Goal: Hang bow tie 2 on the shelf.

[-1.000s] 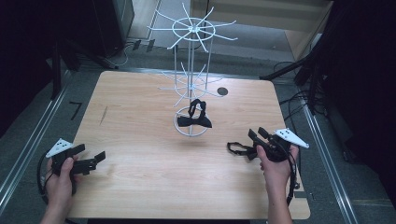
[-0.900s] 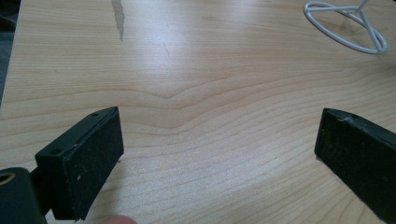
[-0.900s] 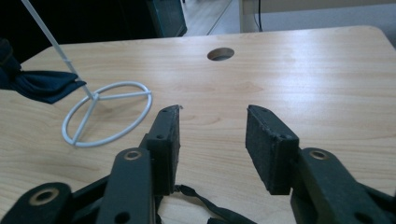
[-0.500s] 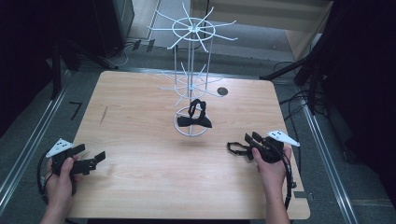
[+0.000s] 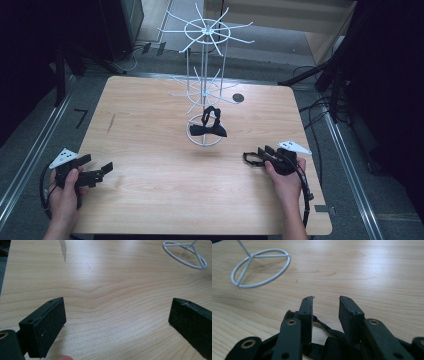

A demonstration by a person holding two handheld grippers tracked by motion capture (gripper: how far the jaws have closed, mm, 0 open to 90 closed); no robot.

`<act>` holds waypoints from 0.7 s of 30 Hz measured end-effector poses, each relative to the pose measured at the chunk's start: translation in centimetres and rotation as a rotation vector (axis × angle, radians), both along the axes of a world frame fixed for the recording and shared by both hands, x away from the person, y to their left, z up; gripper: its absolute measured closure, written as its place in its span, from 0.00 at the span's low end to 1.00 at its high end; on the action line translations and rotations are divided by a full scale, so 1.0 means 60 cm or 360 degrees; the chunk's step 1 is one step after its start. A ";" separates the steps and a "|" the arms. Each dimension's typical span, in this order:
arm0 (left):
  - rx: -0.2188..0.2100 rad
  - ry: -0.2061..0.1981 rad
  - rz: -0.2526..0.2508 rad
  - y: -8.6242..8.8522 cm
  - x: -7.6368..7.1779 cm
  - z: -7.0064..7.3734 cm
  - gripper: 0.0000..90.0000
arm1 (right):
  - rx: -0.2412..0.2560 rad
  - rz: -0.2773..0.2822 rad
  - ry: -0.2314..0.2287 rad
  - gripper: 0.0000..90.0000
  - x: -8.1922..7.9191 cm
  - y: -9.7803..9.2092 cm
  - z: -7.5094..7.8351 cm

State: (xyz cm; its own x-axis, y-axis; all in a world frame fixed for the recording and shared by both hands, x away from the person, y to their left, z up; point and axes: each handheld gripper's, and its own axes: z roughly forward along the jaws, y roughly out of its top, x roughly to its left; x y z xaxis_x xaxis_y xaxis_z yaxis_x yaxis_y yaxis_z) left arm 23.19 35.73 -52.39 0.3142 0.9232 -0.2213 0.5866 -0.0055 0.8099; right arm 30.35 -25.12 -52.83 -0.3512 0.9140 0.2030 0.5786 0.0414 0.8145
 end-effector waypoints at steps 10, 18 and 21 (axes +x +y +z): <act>0.0001 -0.0001 -0.0002 0.000 0.000 0.000 0.02 | -0.0066 0.0016 0.0074 0.74 0.005 0.007 -0.012; 0.0002 -0.0002 -0.0002 0.000 0.000 0.000 0.02 | -0.0101 0.0030 0.0117 0.79 0.009 0.010 -0.020; 0.0003 -0.0001 -0.0003 0.000 0.000 0.000 0.02 | -0.0114 0.0030 0.0134 0.81 0.010 0.012 -0.023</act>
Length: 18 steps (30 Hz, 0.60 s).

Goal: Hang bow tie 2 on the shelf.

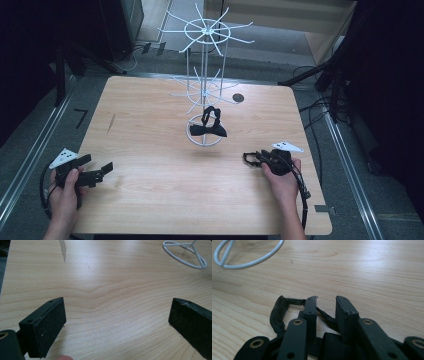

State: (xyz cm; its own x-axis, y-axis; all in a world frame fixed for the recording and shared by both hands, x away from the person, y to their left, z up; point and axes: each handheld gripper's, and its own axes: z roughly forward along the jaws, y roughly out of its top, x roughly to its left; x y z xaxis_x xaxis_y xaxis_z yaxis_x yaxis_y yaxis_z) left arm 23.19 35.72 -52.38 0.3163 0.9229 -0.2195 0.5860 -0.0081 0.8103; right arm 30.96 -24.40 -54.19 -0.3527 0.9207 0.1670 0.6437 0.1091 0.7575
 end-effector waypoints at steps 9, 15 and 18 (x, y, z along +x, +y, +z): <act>0.0001 -0.0001 0.0001 0.000 0.000 0.000 0.02 | -0.0040 0.0040 0.0038 0.98 0.003 0.009 -0.004; 0.0001 -0.0001 0.0001 0.000 0.000 0.000 0.02 | -0.0061 0.0047 0.0034 1.00 0.003 0.012 -0.001; 0.0000 -0.0001 0.0001 0.000 0.000 0.000 0.02 | -0.0024 0.0032 -0.0002 1.00 0.002 0.012 0.004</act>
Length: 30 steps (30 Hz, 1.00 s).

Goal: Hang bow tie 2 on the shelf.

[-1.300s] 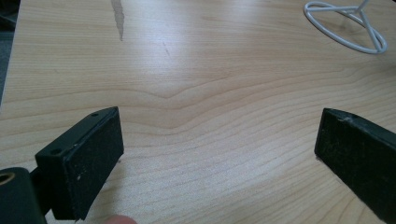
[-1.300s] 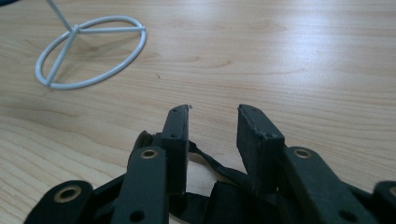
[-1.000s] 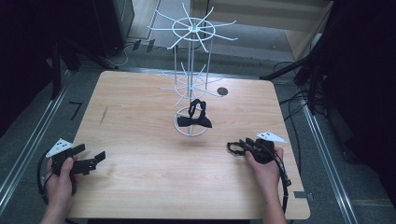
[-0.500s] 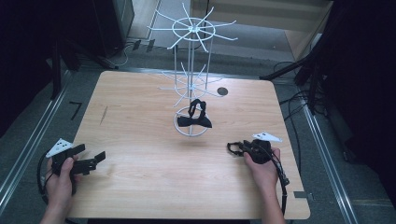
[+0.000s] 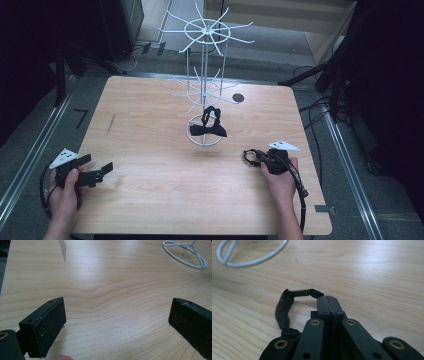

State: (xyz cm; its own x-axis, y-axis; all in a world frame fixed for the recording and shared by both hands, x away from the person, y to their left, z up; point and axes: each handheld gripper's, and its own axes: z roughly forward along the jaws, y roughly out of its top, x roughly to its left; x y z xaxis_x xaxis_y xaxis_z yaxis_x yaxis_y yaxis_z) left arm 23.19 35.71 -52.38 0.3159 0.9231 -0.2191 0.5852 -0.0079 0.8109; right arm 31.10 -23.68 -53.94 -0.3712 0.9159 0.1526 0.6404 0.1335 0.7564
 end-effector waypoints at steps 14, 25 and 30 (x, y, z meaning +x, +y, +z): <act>0.0004 0.0001 0.0000 0.000 0.000 0.000 0.02 | 0.0156 -0.0055 -0.0193 1.00 -0.015 -0.008 0.039; 0.0004 -0.0001 -0.0001 0.000 0.000 0.000 0.02 | 0.0227 -0.0047 -0.0332 1.00 -0.025 -0.002 0.076; 0.0006 0.0004 -0.0003 -0.001 0.000 0.000 0.02 | 0.0246 -0.0053 -0.0361 1.00 -0.026 -0.003 0.088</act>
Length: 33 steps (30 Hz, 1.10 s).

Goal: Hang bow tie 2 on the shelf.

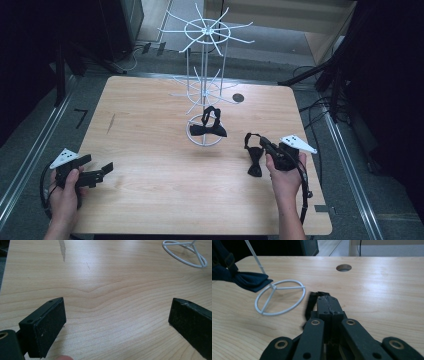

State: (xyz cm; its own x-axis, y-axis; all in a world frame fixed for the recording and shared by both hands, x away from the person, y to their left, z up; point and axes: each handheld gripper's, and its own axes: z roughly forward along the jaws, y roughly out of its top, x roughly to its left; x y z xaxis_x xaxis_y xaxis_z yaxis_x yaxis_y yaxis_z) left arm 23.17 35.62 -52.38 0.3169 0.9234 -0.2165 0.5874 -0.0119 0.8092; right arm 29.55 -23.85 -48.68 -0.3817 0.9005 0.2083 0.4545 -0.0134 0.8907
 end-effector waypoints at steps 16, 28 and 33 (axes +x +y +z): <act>-0.0002 0.0001 0.0000 0.000 0.000 0.000 0.02 | 0.0028 0.0011 -0.0135 1.00 0.000 0.019 0.049; -0.0002 0.0000 -0.0001 0.000 0.000 0.000 0.02 | 0.0033 0.0066 -0.0207 1.00 -0.005 0.038 0.085; -0.0002 0.0000 -0.0001 0.000 0.000 0.000 0.02 | 0.0026 0.0099 -0.0245 1.00 -0.009 0.047 0.101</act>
